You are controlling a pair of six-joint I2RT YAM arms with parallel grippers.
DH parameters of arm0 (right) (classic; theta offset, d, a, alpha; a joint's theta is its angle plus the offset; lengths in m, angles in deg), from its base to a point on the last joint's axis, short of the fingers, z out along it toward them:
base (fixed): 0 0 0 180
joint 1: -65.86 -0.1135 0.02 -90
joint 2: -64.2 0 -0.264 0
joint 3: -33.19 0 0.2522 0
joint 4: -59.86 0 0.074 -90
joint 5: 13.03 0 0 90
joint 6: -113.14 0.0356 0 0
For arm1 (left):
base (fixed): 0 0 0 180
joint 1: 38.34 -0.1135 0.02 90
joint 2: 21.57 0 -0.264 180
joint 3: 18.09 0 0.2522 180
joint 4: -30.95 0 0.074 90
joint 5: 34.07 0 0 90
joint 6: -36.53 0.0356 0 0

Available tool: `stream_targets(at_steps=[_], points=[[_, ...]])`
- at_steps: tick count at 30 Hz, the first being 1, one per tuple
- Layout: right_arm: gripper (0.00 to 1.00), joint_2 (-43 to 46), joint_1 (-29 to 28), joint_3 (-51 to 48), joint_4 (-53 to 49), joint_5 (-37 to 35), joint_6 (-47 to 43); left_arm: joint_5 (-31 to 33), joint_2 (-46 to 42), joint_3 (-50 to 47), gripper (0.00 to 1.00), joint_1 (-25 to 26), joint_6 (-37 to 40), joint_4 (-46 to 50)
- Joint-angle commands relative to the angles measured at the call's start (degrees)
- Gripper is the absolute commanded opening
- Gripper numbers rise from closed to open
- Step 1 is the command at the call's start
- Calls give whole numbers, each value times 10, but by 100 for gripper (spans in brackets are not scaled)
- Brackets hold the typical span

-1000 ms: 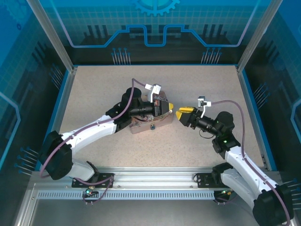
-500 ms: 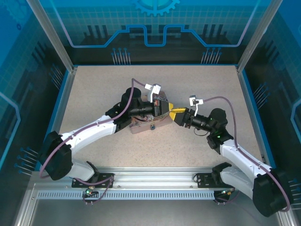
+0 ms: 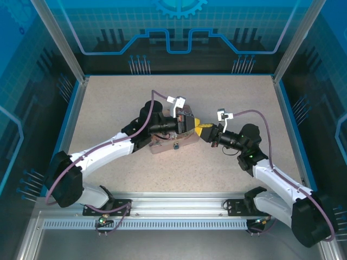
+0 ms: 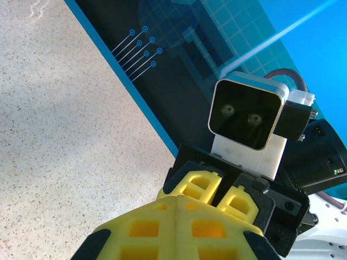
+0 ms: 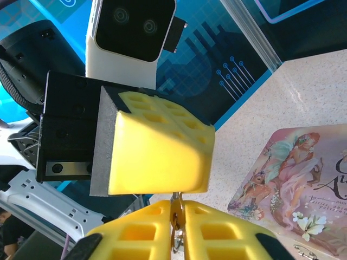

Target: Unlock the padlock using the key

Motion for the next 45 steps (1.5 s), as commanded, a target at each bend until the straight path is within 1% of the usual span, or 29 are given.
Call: stream_targets(at_steps=[1, 4, 8, 12, 16, 18, 20, 22, 24, 26, 27, 31, 34, 36, 38, 41, 45], points=[[8, 14, -4, 9, 1, -9, -7, -1, -17, 8, 0, 4, 5, -17], [6, 18, -2, 6, -3, -14, -7, 5, -20, 5, 0, 4, 7, -17], [9, 21, -1, 1, -4, -19, -3, 7, -23, 2, 0, 4, 8, -17], [9, 20, -1, 2, 0, -19, 0, 7, -22, 3, 0, 4, 7, -18], [5, 22, -1, 5, -10, -18, -2, 7, -21, 2, 0, 4, 7, -18], [0, 25, 0, 4, -17, -22, -6, 9, -22, 2, 0, 4, 7, -18], [0, 31, 0, 9, -50, -32, -22, 14, -27, 1, 22, 4, 14, -10], [0, 40, 0, 17, -100, -41, -49, 26, -38, 2, 33, 3, 31, 8], [0, 50, -1, 30, -168, -52, -88, 44, -55, 2, 47, 0, 53, 36], [0, 55, -1, 42, -232, -69, -125, 66, -74, 2, 56, -5, 73, 68], [0, 56, -1, 50, -276, -79, -143, 77, -86, 1, 58, -9, 84, 86], [0, 47, -2, 64, -360, -113, -186, 117, -120, -14, 64, -18, 114, 147], [0, 19, -10, 75, -392, -127, -204, 148, -137, -34, 66, -18, 130, 197], [0, -5, -21, 85, -404, -133, -212, 162, -145, -61, 66, -19, 124, 218], [0, -34, -35, 93, -407, -146, -216, 168, -153, -103, 66, -18, 99, 213], [0, -72, -43, 103, -395, -159, -205, 165, -162, -169, 66, -19, 50, 175], [0, -117, -44, 122, -373, -166, -179, 158, -159, -217, 66, -15, 6, 145]])
